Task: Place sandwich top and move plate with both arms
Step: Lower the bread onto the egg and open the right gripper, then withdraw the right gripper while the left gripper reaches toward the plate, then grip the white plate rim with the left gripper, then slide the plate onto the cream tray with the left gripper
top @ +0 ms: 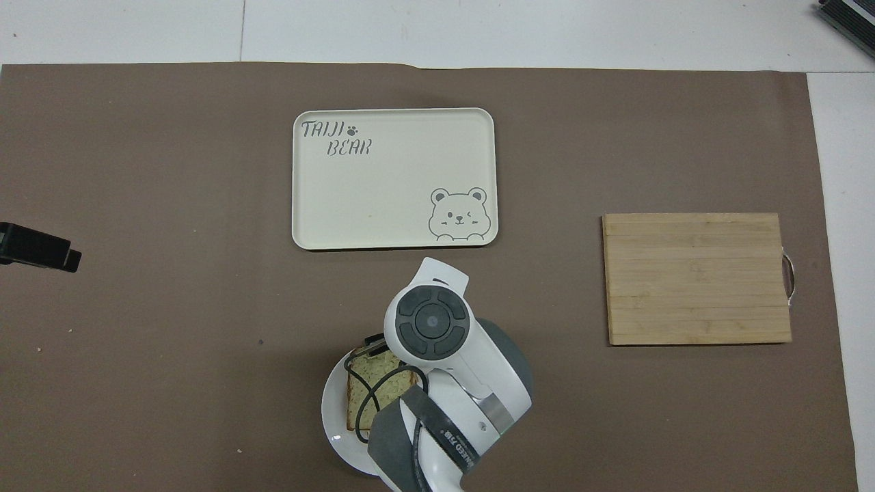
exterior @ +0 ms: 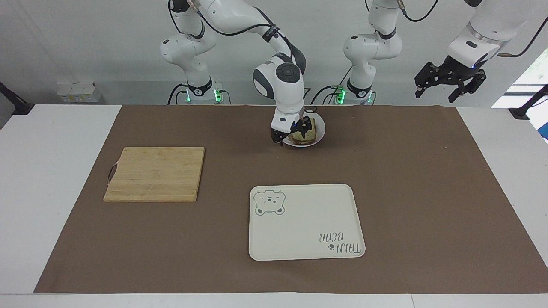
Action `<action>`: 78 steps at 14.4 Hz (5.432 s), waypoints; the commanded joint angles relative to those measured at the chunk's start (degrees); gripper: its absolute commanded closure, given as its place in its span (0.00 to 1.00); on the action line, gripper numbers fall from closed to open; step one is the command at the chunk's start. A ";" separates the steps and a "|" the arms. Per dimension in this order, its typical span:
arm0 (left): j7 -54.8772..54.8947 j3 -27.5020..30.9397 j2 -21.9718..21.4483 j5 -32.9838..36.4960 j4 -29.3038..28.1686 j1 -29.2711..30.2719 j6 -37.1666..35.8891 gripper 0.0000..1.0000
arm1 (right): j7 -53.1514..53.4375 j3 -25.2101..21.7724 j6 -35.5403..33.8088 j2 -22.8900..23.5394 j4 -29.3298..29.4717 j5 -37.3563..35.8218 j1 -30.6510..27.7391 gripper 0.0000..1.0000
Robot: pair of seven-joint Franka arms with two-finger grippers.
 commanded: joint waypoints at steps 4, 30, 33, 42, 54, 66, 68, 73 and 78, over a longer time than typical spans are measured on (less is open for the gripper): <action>-0.12 0.03 -2.37 -2.39 -2.93 0.64 0.51 0.00 | 1.14 -0.65 -2.13 -5.91 1.35 -2.69 -5.42 0.00; 37.04 0.38 -14.24 -58.03 -66.99 1.26 39.89 0.00 | -0.79 -0.57 -22.08 -21.39 9.35 -6.90 -29.06 0.00; 42.41 0.38 -13.44 -61.55 -71.04 -0.40 40.76 0.00 | -0.97 -1.09 -26.30 -21.65 12.42 -6.82 -31.79 0.00; 42.86 0.38 -8.26 -65.50 -72.28 -8.57 44.63 0.24 | -13.88 -7.78 -33.69 -22.62 15.86 -6.91 -31.80 0.00; 42.33 0.38 -6.15 -67.97 -73.42 -13.68 49.46 0.89 | -19.49 -8.47 -37.30 -21.56 15.16 -6.82 -35.30 0.00; 39.08 0.73 5.71 -66.83 -53.40 -11.40 44.99 1.00 | -24.16 -7.95 -33.89 -23.93 10.95 -7.96 -35.49 0.00; 37.68 0.82 9.39 -66.83 -46.56 -9.91 44.81 1.00 | -24.70 -7.86 -32.11 -24.03 10.32 -8.05 -35.49 0.00; 26.45 0.64 19.50 -50.85 -27.48 -7.27 44.80 1.00 | -24.70 -8.13 -35.79 -23.76 11.28 -7.08 -35.93 0.00; 21.61 0.20 25.40 -50.75 -17.19 -6.04 44.98 1.00 | -24.61 -8.04 -36.50 -23.85 11.29 -6.82 -35.84 0.00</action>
